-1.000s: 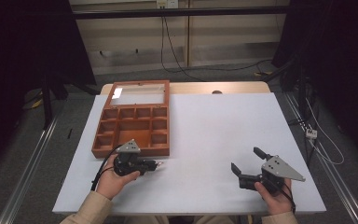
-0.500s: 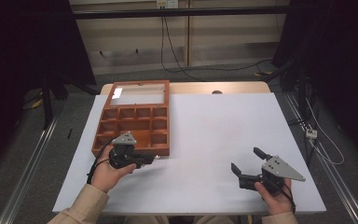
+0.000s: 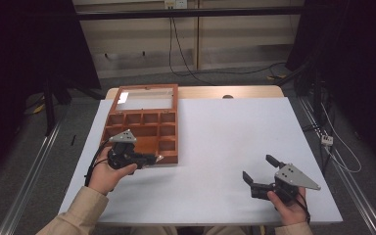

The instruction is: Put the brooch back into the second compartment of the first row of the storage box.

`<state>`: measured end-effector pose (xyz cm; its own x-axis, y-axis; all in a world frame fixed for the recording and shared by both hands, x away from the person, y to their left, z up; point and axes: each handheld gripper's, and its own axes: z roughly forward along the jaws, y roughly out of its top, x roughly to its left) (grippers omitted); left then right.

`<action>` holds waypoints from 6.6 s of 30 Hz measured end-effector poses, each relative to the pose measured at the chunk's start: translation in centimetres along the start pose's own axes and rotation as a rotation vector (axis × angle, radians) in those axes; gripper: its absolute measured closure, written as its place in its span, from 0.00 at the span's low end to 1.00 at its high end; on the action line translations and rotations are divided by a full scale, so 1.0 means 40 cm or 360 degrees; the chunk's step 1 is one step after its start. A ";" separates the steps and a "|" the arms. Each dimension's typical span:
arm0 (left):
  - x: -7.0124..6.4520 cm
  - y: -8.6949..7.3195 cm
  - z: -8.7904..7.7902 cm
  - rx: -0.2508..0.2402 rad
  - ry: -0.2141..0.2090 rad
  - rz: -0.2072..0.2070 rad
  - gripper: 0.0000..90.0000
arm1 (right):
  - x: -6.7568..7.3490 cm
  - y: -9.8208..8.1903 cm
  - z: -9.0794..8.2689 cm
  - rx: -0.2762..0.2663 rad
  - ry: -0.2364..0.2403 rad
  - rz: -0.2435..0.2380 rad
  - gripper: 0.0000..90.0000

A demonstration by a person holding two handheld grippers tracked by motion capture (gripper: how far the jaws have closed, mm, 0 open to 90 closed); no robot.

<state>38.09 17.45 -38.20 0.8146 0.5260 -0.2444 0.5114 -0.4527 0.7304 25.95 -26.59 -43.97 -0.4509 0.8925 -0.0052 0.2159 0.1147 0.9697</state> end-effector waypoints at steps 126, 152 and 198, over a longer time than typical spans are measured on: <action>0.233 0.151 -0.038 -0.0085 0.0315 -0.0263 0.89 | -0.010 -0.005 0.002 -0.0009 0.0041 0.0048 0.03; 0.265 0.158 -0.016 -0.0084 0.0361 -0.0273 0.89 | -0.012 -0.004 0.000 -0.0017 0.0047 0.0063 0.03; 0.319 0.157 -0.003 -0.0102 0.0416 -0.0325 0.89 | -0.016 -0.003 -0.002 -0.0023 0.0048 0.0067 0.03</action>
<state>51.65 21.40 -36.64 0.5951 0.7718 -0.2240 0.6317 -0.2770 0.7241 26.15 -27.19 -44.09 -0.4677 0.8829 0.0429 0.2228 0.0708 0.9723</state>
